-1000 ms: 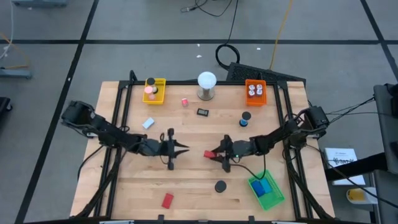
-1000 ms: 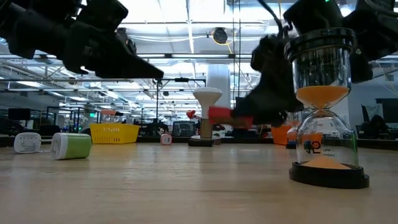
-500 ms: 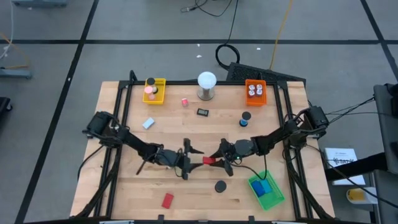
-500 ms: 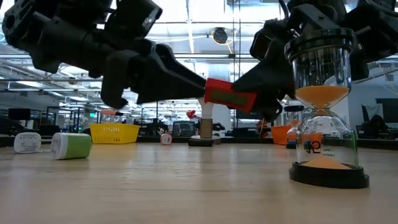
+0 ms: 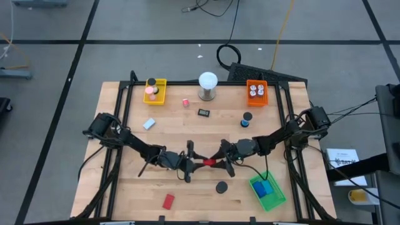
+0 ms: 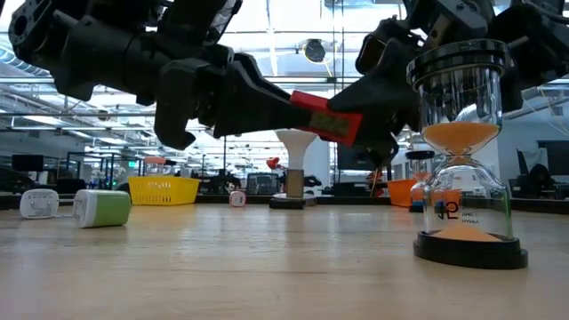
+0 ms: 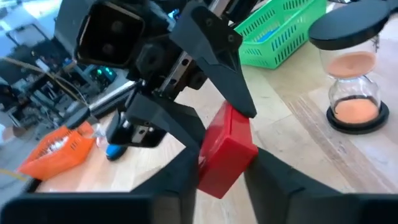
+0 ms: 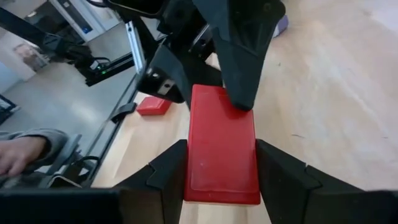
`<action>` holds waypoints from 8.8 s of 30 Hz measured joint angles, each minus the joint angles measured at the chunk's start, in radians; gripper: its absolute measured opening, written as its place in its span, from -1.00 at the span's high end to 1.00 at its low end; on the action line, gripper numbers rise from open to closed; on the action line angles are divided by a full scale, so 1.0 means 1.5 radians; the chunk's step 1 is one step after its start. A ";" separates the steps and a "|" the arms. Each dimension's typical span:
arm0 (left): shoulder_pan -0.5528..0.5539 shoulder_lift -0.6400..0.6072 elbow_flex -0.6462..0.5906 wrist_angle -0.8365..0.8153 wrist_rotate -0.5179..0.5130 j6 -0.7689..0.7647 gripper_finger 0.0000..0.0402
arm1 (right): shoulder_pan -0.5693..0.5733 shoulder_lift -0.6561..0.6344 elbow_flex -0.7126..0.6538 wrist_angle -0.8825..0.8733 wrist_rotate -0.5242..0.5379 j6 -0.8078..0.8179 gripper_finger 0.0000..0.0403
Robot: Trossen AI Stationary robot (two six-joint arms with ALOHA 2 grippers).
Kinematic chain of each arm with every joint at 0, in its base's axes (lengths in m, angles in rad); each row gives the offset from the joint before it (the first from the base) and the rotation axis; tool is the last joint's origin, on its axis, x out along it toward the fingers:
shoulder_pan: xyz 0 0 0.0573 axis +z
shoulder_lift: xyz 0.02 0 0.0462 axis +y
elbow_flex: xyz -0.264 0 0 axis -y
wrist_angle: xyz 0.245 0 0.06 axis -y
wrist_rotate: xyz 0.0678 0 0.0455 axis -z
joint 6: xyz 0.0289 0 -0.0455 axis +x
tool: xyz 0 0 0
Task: Pick & Place Office items
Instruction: Put the top red digital clock into the green bin
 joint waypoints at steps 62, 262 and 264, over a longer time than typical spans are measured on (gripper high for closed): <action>0.132 -0.099 -0.140 -0.092 0.105 -0.463 0.51 | 0.026 -0.180 0.134 -0.554 0.400 -0.080 -0.04; 0.108 -0.099 -0.308 0.255 0.104 -0.324 0.67 | 0.490 -0.126 0.258 -1.215 0.135 0.968 0.05; 0.108 -0.099 -0.308 0.255 0.104 -0.324 0.67 | 0.489 -0.126 0.258 -1.215 0.134 0.967 0.01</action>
